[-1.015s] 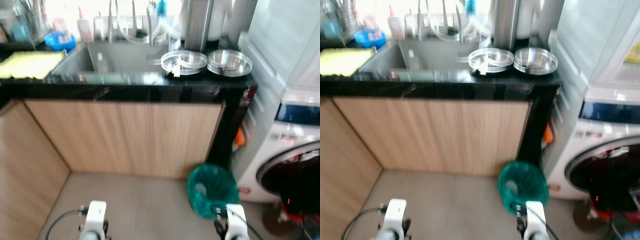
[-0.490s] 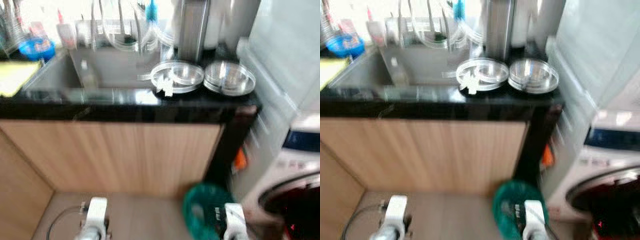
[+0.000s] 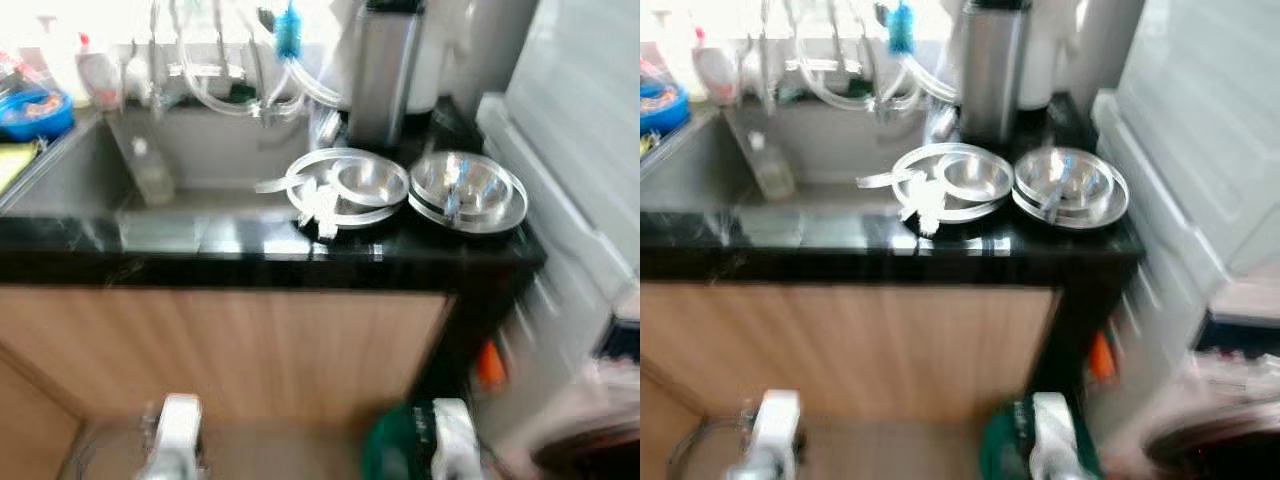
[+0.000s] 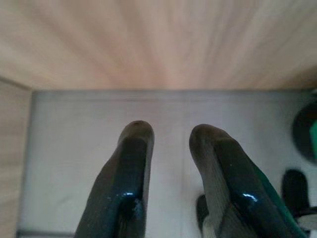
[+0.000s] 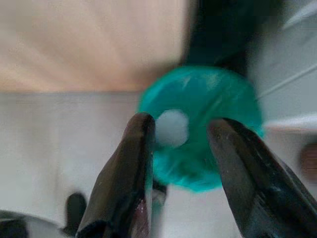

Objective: Kitchen organization

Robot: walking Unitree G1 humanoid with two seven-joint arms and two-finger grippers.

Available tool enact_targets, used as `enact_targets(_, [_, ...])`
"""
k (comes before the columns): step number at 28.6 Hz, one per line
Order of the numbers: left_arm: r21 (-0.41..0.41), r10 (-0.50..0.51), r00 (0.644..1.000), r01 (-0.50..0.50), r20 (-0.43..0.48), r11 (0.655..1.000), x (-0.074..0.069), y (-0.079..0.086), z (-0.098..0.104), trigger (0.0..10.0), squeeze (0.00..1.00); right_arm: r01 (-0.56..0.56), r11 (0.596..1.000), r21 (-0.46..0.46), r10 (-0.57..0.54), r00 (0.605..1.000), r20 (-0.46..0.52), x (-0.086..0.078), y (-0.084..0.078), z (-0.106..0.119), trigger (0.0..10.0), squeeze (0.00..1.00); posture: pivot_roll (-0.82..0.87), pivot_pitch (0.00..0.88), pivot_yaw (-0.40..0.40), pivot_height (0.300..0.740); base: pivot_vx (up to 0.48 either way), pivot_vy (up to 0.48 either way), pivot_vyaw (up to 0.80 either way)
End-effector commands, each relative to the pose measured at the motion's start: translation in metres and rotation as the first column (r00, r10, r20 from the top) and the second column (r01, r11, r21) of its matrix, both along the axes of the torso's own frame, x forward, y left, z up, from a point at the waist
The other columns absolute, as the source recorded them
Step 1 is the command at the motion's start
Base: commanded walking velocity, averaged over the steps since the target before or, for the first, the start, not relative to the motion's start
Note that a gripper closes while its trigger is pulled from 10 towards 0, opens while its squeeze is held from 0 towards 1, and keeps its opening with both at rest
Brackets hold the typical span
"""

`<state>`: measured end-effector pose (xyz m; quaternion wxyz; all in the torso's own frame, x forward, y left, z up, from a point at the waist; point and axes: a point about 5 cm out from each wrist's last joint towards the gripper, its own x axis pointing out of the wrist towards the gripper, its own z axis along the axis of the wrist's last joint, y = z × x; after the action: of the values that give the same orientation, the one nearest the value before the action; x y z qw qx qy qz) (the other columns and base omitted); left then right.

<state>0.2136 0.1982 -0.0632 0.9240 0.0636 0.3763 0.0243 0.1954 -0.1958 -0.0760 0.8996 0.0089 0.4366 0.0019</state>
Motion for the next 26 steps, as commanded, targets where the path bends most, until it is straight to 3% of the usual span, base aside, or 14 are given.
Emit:
enact_targets(1, [0.034, 0.012, 1.000, -0.012, 0.000, 0.999, -0.0023, 0.0128, 0.0011, 10.0, 0.00, -0.010, 1.000, 0.025, 0.010, 1.000, 0.003, 0.0014, 0.0106, -0.0007, 10.0, 0.00, -0.01, 0.000, 0.002, 0.740, 0.000, 0.000, 0.00])
enact_targets(23, [0.001, 0.027, 1.000, -0.027, 0.009, 1.000, -0.0020, 0.0106, 0.0011, 10.0, 0.00, 0.004, 0.999, 0.034, -0.005, 1.000, 0.007, 0.0020, 0.0106, -0.0004, 10.0, 0.00, -0.01, 0.000, 0.001, 0.740, 0.000, 0.000, 0.00])
enact_targets(26, [0.001, 0.023, 1.000, -0.023, 0.008, 1.000, -0.0018, 0.0102, 0.0011, 10.0, 0.00, 0.007, 0.999, 0.037, -0.007, 1.000, 0.009, 0.0023, 0.0109, -0.0002, 10.0, 0.00, -0.01, 0.000, 0.003, 0.740, 0.000, 0.305, 0.00])
